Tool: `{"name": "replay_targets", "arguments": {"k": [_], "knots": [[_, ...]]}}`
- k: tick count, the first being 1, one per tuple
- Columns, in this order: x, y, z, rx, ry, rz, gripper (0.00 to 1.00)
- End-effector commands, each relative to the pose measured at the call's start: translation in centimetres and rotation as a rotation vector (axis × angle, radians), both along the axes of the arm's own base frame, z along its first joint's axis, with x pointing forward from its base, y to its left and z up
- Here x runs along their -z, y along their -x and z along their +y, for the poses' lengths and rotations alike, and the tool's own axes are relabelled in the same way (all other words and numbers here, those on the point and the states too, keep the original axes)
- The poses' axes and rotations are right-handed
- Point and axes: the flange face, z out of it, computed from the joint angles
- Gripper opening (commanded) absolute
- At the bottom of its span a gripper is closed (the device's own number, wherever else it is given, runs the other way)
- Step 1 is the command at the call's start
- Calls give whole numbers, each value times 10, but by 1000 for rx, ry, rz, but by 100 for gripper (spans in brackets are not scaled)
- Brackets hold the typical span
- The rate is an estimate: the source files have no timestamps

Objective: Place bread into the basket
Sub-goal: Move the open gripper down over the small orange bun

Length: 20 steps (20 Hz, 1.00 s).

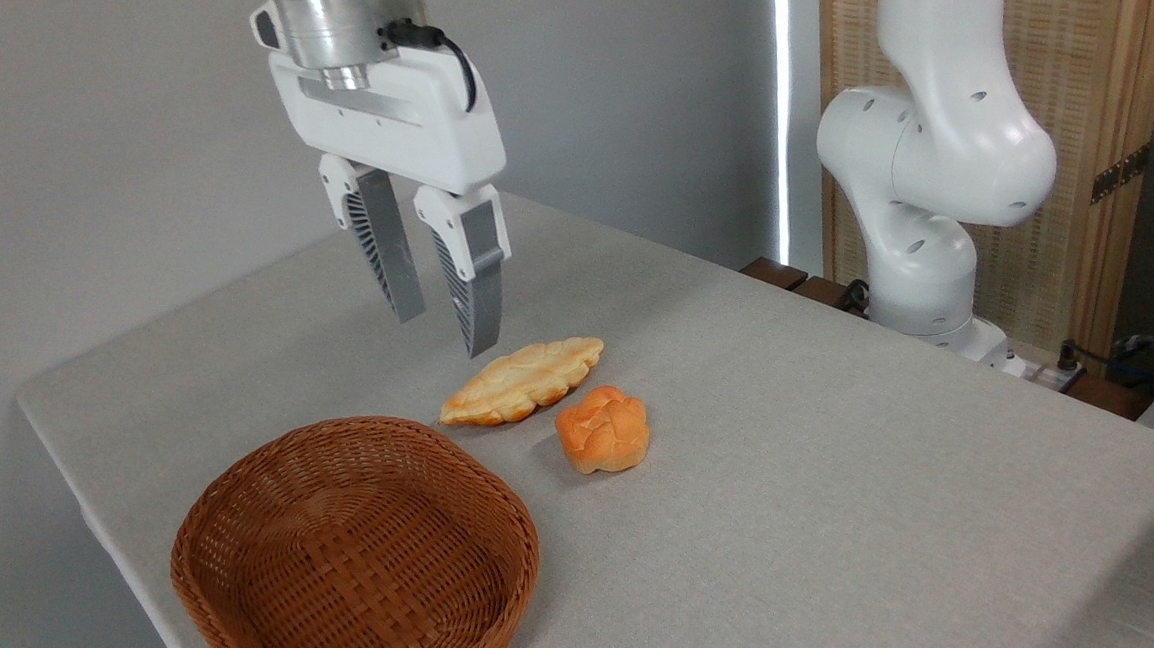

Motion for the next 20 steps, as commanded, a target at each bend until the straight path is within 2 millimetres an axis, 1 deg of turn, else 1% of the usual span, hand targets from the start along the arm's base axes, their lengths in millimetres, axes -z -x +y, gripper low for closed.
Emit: {"name": "replay_targets", "arguments": {"k": [1, 2, 5, 6, 7, 9, 10, 11, 14, 20], "knots": [[21, 43, 0, 84, 8, -38, 100], [26, 54, 0, 142, 4, -32, 100], [37, 66, 2, 195, 1, -11, 100], [46, 74, 3, 211, 0, 8, 100], [53, 77, 3, 219, 0, 18, 100], [74, 84, 0, 236, 0, 12, 100], [78, 85, -1, 239, -1, 8, 100], [88, 86, -2, 241, -1, 6, 100], [107, 91, -15, 269, 0, 15, 100], [131, 97, -20, 260, 41, 29, 100]]}}
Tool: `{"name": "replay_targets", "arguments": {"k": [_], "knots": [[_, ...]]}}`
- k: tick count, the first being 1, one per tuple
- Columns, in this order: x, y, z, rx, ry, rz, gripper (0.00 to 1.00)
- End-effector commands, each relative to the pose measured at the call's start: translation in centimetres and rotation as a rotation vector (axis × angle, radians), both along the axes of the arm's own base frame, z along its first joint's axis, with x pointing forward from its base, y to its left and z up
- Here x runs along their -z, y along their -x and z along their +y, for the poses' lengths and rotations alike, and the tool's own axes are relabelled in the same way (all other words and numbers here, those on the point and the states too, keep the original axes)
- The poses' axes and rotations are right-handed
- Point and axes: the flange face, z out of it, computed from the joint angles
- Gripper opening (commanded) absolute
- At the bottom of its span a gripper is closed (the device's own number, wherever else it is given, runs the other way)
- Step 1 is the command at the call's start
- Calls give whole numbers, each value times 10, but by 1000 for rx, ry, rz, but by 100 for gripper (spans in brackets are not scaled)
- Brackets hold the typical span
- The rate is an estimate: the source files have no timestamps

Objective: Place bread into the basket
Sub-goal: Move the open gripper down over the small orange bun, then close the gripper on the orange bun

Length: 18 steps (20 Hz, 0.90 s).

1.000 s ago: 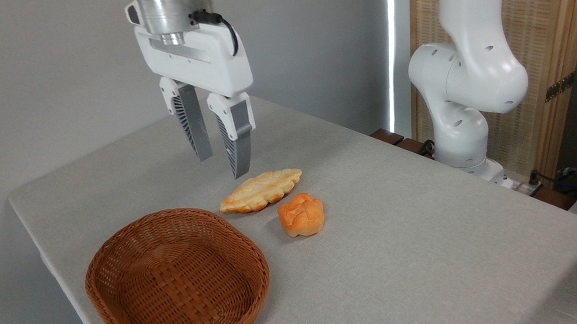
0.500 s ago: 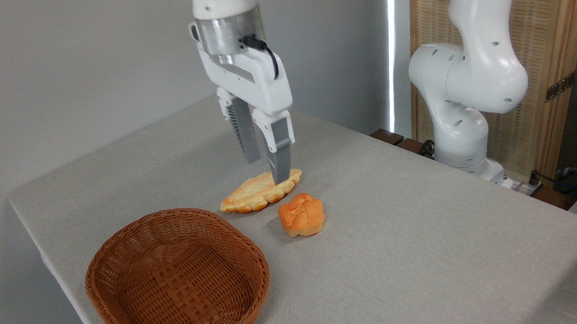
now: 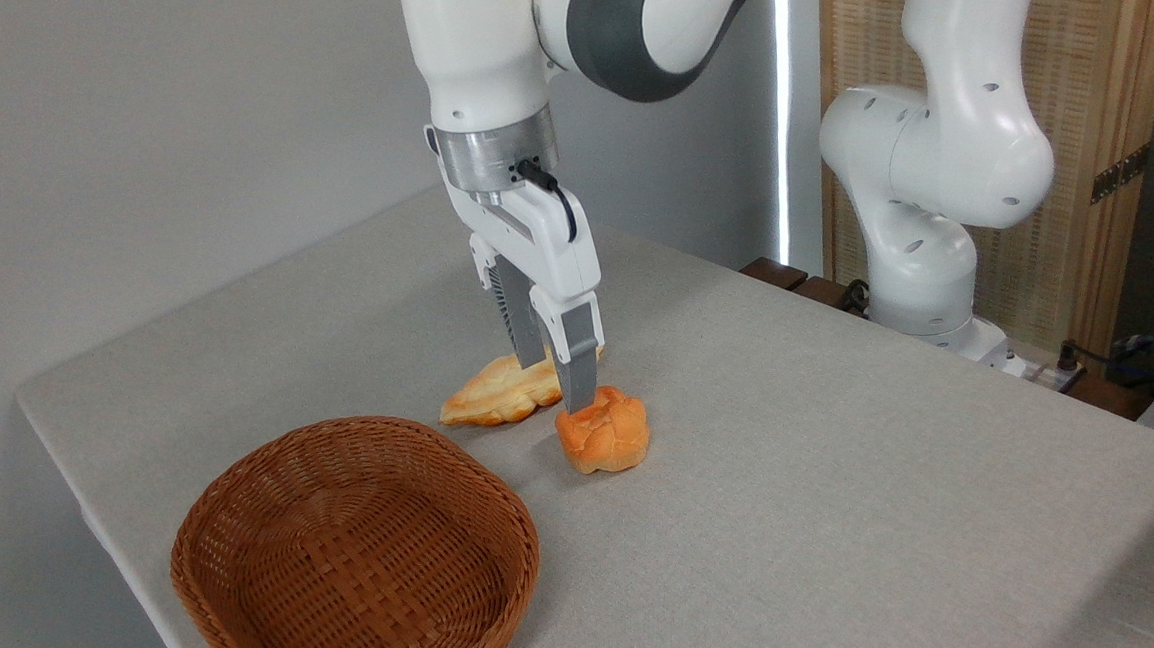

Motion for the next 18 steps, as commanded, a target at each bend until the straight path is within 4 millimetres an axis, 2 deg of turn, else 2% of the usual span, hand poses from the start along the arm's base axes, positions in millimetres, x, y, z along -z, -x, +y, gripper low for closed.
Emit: {"name": "replay_targets", "arguments": {"k": [1, 4, 10, 14, 18], "knots": [[10, 10, 1, 5, 26, -2, 100], [20, 14, 1, 12, 23, 19, 100], [26, 16, 2, 19, 16, 31, 100], [42, 23, 3, 37, 6, 61, 100], [44, 23, 4, 40, 3, 62, 100]]}}
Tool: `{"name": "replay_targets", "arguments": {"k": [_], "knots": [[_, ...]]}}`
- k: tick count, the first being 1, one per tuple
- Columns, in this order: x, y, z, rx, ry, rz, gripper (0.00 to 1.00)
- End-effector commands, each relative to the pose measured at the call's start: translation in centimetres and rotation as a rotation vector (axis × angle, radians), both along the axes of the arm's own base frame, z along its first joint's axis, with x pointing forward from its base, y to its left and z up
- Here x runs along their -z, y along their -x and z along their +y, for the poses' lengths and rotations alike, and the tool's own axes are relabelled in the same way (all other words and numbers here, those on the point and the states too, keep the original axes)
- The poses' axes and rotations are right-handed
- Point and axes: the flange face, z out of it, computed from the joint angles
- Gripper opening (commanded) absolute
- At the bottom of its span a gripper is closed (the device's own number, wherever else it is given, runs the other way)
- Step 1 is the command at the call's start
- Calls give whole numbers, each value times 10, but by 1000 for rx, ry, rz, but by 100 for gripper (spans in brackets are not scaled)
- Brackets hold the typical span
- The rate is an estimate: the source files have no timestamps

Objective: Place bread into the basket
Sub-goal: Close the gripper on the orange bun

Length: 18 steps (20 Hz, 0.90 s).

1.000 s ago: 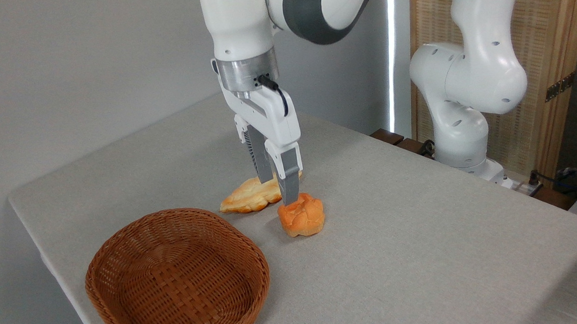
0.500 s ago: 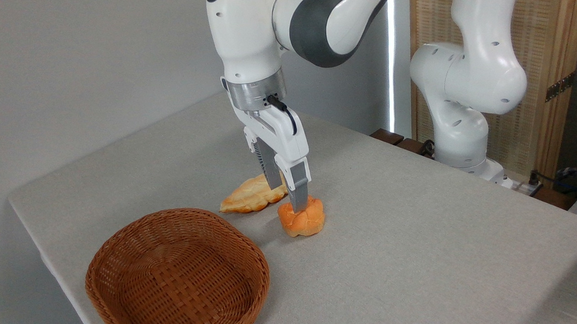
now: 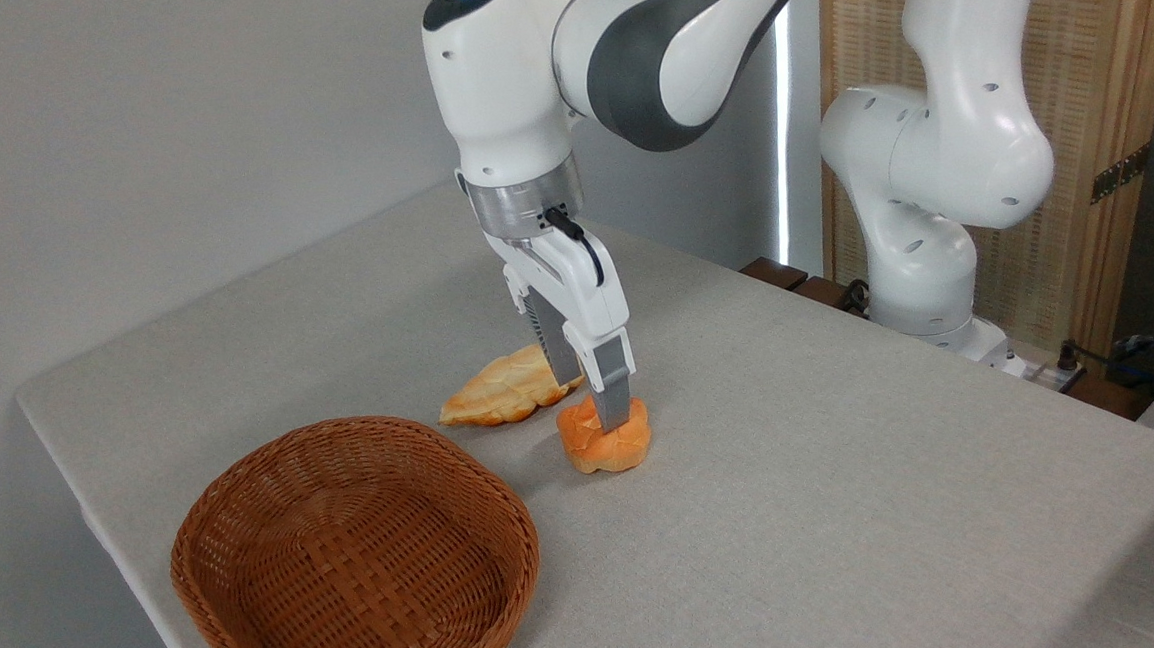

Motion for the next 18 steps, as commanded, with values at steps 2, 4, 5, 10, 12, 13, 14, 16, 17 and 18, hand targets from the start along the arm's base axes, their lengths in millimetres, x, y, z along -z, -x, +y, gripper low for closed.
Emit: {"name": "replay_targets", "arguments": {"k": [2, 4, 5, 10, 12, 13, 14, 16, 17, 18], "knots": [[0, 4, 3, 25, 4, -35, 100], [1, 4, 5, 76, -10, -38, 100], [1, 4, 5, 86, -11, -38, 100], [1, 3, 7, 93, -13, -43, 100], [1, 3, 7, 116, -45, -47, 100], [0, 3, 8, 121, -57, -50, 100], [0, 3, 8, 124, -59, -49, 100], [0, 3, 8, 125, -60, -51, 100], [0, 3, 8, 125, -60, -51, 100], [0, 3, 8, 125, -60, -51, 100]]}}
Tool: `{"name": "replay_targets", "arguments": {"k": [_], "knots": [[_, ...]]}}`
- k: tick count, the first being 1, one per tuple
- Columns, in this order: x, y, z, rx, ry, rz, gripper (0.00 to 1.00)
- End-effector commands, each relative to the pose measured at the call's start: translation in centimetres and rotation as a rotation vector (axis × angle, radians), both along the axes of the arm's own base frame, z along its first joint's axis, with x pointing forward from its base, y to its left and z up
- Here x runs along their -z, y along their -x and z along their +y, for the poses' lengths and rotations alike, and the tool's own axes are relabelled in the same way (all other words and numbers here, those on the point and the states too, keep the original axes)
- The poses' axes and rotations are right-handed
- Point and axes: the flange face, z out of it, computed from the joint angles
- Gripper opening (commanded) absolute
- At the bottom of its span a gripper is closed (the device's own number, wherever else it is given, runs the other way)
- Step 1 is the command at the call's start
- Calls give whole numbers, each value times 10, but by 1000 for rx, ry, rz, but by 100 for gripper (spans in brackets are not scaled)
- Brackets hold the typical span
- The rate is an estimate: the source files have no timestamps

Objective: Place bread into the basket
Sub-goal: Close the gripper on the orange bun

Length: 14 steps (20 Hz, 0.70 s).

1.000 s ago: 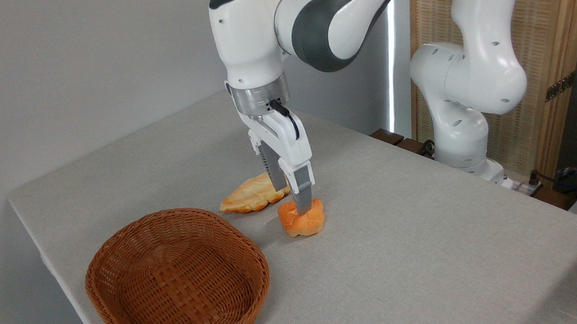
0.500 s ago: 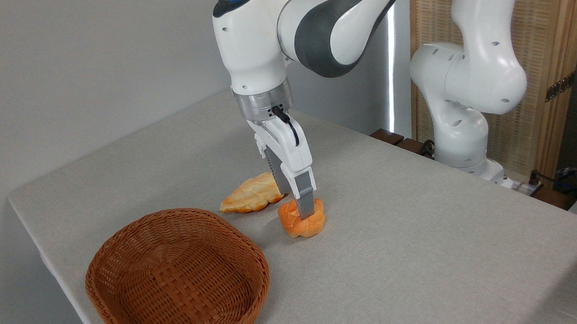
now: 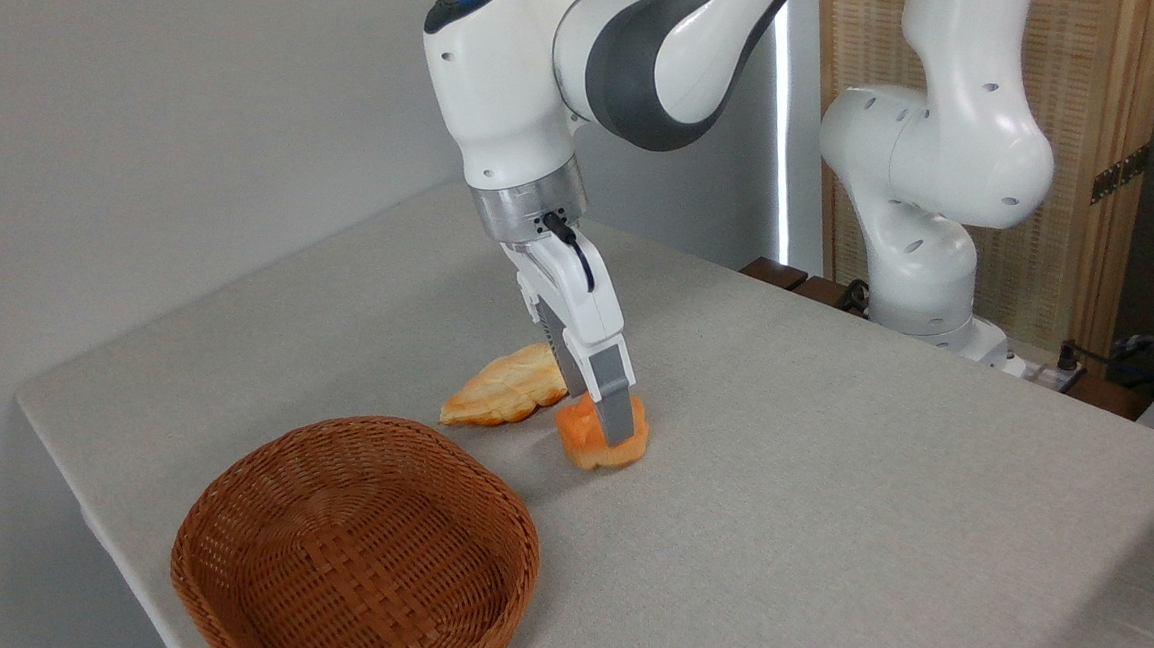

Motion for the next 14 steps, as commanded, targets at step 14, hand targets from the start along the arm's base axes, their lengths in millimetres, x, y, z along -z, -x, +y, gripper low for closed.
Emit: {"name": "replay_targets", "arguments": {"k": [14], "knots": [[15, 8, 2, 25, -2, -27, 100]]}}
